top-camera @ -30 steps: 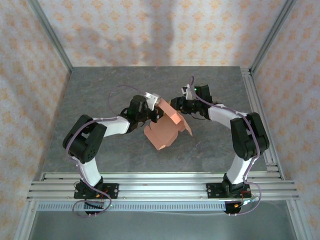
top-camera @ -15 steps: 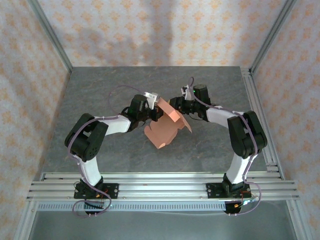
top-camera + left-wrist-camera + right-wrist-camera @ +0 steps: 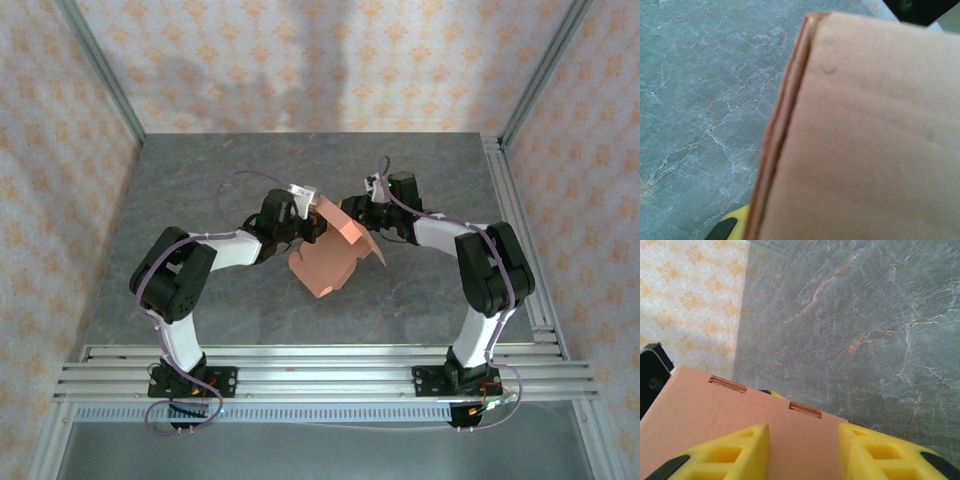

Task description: Fold the paper box

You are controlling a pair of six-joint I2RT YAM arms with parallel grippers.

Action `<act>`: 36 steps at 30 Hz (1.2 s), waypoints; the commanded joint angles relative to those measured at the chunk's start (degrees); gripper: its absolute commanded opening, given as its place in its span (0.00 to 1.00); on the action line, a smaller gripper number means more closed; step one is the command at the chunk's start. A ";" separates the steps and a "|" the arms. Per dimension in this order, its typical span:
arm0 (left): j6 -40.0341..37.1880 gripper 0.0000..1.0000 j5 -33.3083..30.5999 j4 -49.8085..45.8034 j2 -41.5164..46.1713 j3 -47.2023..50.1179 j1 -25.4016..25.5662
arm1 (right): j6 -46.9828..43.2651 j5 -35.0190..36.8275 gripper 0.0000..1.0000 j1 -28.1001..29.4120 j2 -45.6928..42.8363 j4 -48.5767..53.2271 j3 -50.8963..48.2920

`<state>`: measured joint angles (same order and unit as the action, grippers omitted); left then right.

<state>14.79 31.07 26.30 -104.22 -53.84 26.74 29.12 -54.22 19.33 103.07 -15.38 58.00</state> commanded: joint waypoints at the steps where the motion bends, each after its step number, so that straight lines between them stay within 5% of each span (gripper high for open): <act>1: 2.09 0.00 -1.03 3.95 -0.06 -2.46 -0.16 | -5.32 -3.35 0.41 2.96 -1.32 5.28 0.71; 15: 6.28 0.00 1.09 12.60 -0.09 2.68 -2.12 | -1.80 11.62 0.69 -9.47 -12.85 3.22 -6.44; 25: 15.45 0.00 0.32 21.52 0.71 3.22 -2.59 | 5.91 14.80 0.69 -16.26 -23.04 -7.02 -18.22; 36: 24.65 0.00 1.09 28.65 -0.73 1.48 -3.71 | 15.30 3.86 0.60 -15.21 -27.74 -28.38 -26.63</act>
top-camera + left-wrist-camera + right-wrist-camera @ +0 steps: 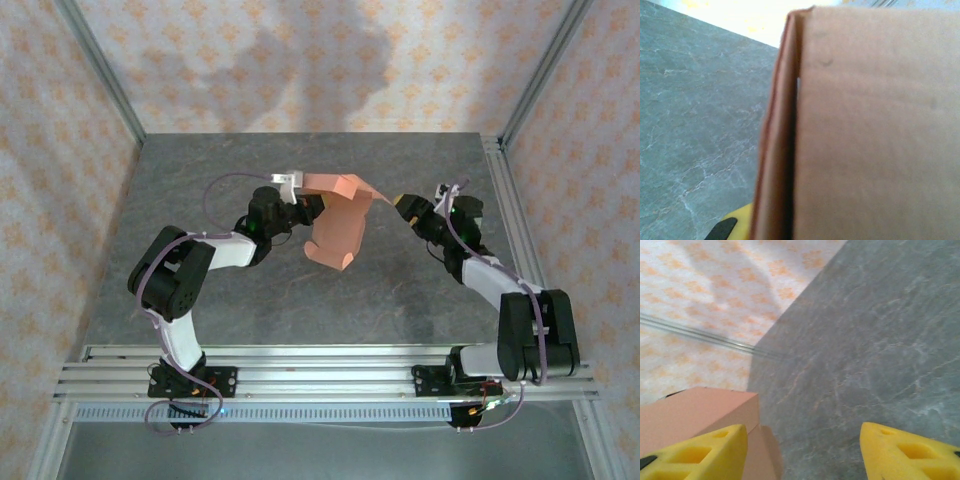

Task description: Fold the paper box

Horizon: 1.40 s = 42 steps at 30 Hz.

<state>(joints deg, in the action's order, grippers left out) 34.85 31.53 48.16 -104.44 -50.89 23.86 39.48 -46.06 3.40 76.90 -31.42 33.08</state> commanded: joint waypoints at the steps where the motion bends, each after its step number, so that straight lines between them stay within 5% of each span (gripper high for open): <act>1: 5.55 0.00 0.72 7.01 -0.67 -1.68 -0.91 | 5.99 -4.78 0.60 1.39 -1.60 -14.58 -2.15; 13: 6.63 0.00 1.25 8.35 -1.46 -3.42 -1.01 | 7.92 -4.93 0.61 11.11 -1.25 -22.29 3.03; 21: 6.42 0.00 1.17 8.19 -1.51 -2.72 -1.01 | 9.49 -4.90 0.57 12.00 0.50 -25.03 4.49; 42: 1.11 0.00 -1.02 0.71 0.89 -2.77 -0.81 | 0.82 1.69 0.00 12.86 -2.15 -7.36 6.29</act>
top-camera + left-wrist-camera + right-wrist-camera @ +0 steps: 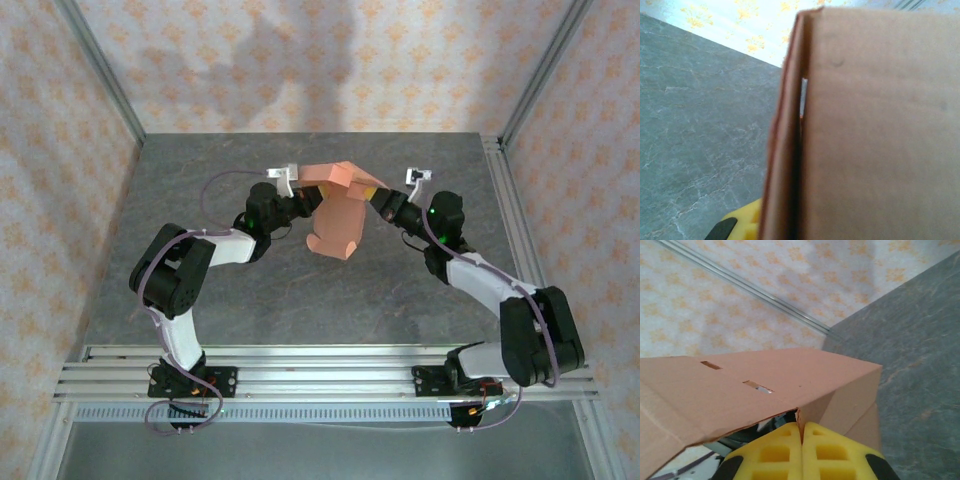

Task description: Fold the paper box

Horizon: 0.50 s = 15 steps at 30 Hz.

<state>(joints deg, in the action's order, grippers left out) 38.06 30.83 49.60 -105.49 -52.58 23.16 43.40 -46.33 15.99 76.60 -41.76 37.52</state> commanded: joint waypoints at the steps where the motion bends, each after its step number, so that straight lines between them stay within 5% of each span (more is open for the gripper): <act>1: -2.29 0.00 -0.45 -0.95 1.95 -1.05 -0.04 | -3.22 1.74 0.00 0.34 -1.97 3.17 1.99; 3: -2.47 0.00 -0.67 -1.09 1.87 -1.04 -0.05 | -2.98 1.39 0.03 0.31 -1.84 3.14 2.20; 6: -2.38 0.00 -0.86 -1.01 1.45 -1.34 -0.02 | -3.07 1.15 0.37 0.70 -1.84 2.71 2.29; 15: -2.38 0.00 -0.75 -1.30 0.70 -1.87 0.12 | -3.90 0.55 0.27 1.14 -0.73 4.45 3.08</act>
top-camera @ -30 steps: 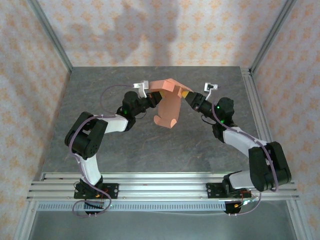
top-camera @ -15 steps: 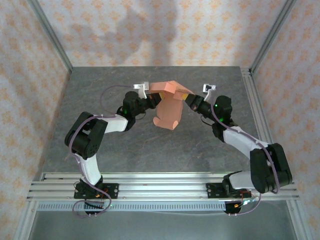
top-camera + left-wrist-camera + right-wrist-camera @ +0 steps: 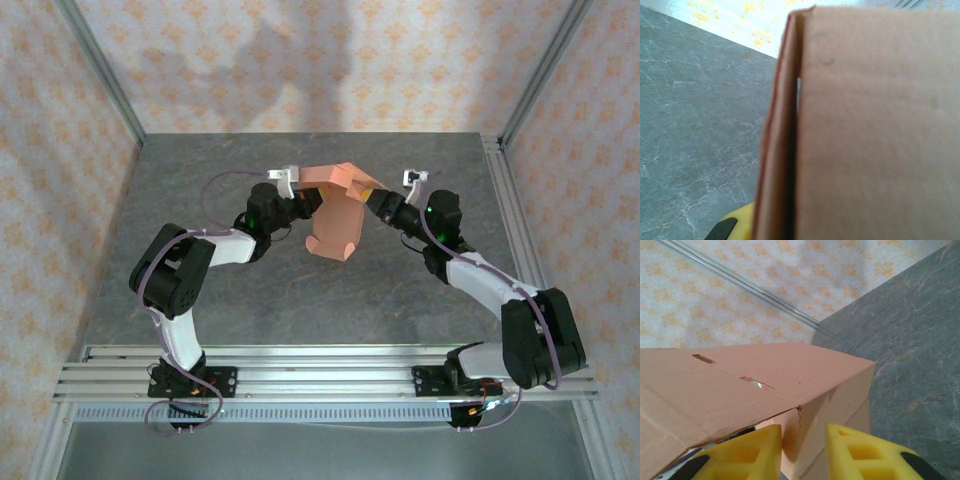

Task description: Fold the paper box

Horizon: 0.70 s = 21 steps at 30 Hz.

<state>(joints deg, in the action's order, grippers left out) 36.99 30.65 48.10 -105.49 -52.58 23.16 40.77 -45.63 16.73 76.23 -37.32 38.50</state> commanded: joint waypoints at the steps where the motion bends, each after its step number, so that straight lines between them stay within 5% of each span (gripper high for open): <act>1: -1.27 0.00 -0.60 0.35 0.65 -1.83 0.05 | -1.30 -0.38 0.25 0.49 -0.01 0.18 2.32; 5: -1.40 0.00 -0.59 0.24 0.70 -1.81 0.11 | -2.20 0.38 0.00 0.67 0.69 2.56 2.94; 9: -1.63 0.00 -0.82 -0.02 0.84 -1.83 0.07 | -2.28 1.21 0.02 0.67 0.52 2.77 3.04; 11: -1.70 0.00 -0.86 -0.15 0.90 -1.83 0.12 | -1.89 0.74 0.27 0.67 0.75 2.37 3.33; 12: -1.75 0.00 -0.86 -0.11 0.80 -1.90 0.08 | -1.69 0.65 0.30 0.69 0.95 2.21 3.42; 14: -1.68 0.00 -0.86 0.03 0.73 -1.92 0.13 | -1.57 0.42 0.25 0.75 1.23 2.17 3.68; 16: -1.64 0.00 -0.85 0.07 0.64 -1.96 0.13 | -1.64 0.89 0.01 0.71 1.66 2.88 3.85; 21: -1.66 0.00 -1.03 0.14 0.63 -1.77 0.12 | -2.28 1.85 0.00 0.75 1.45 3.76 3.82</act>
<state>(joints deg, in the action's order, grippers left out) 35.97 29.23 46.89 -105.49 -52.80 22.87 39.53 -44.23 17.10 77.80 -33.01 40.62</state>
